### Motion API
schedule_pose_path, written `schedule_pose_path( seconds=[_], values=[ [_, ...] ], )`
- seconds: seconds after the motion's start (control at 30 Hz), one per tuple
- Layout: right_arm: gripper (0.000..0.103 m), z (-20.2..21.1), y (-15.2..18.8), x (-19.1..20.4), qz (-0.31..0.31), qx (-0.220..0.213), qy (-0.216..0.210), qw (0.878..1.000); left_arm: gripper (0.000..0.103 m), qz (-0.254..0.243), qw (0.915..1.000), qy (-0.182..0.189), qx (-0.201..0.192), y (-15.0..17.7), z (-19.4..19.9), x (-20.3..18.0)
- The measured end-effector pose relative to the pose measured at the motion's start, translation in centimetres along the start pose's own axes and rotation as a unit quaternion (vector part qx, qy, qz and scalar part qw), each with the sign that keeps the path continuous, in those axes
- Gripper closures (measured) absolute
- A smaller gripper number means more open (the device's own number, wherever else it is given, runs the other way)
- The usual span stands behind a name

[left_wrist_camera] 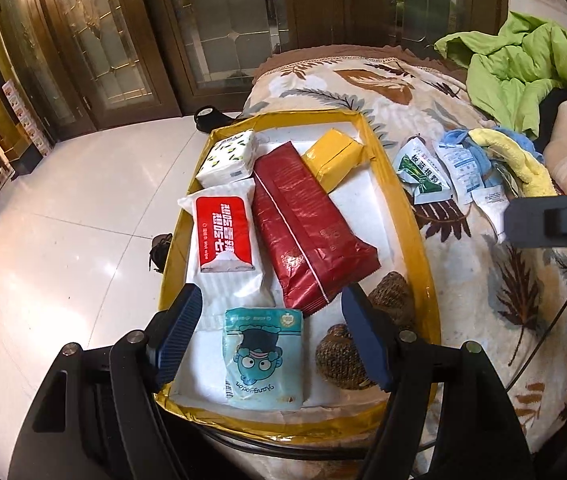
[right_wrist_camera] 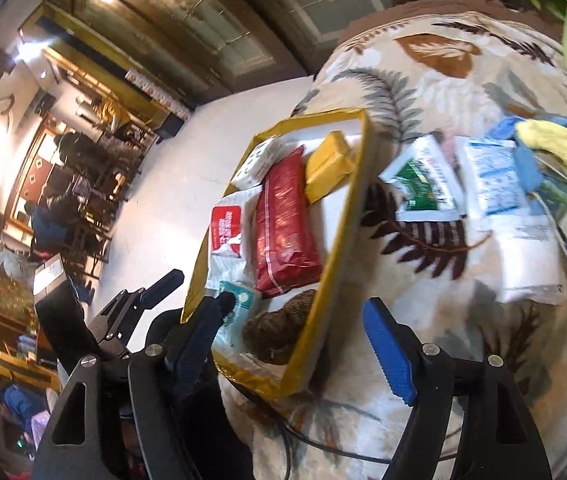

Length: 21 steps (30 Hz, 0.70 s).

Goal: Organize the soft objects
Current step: 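Open both grippers to release the packet and sock into the tray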

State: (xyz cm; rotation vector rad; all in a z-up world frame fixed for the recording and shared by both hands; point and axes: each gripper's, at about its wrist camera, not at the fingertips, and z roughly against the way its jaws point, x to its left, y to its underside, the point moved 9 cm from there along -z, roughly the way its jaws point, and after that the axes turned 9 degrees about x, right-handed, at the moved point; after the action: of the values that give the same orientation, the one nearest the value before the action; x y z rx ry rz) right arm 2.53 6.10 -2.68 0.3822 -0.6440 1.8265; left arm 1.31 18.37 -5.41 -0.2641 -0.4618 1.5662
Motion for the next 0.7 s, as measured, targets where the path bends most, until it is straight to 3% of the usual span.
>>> schedule_pose_path(
  seconds=[0.33,0.47,0.7],
  values=[
    [0.024,1.8,1.1,-3.9,-0.042,-0.015,0.002,0.999,0.031,-0.007,0.9999,0.008,0.003,-0.2,0.1,-1.3],
    [0.024,2.3,1.7,-5.4,-0.055,-0.021,0.008,0.998,0.031,0.006,0.9988,0.046,0.015,-0.4,-0.1,-2.3],
    [0.024,4.0,1.9,-8.9,-0.101,-0.043,0.001,0.994,0.031,0.002,0.9964,0.082,0.023,-1.7,0.0,-5.2]
  ],
)
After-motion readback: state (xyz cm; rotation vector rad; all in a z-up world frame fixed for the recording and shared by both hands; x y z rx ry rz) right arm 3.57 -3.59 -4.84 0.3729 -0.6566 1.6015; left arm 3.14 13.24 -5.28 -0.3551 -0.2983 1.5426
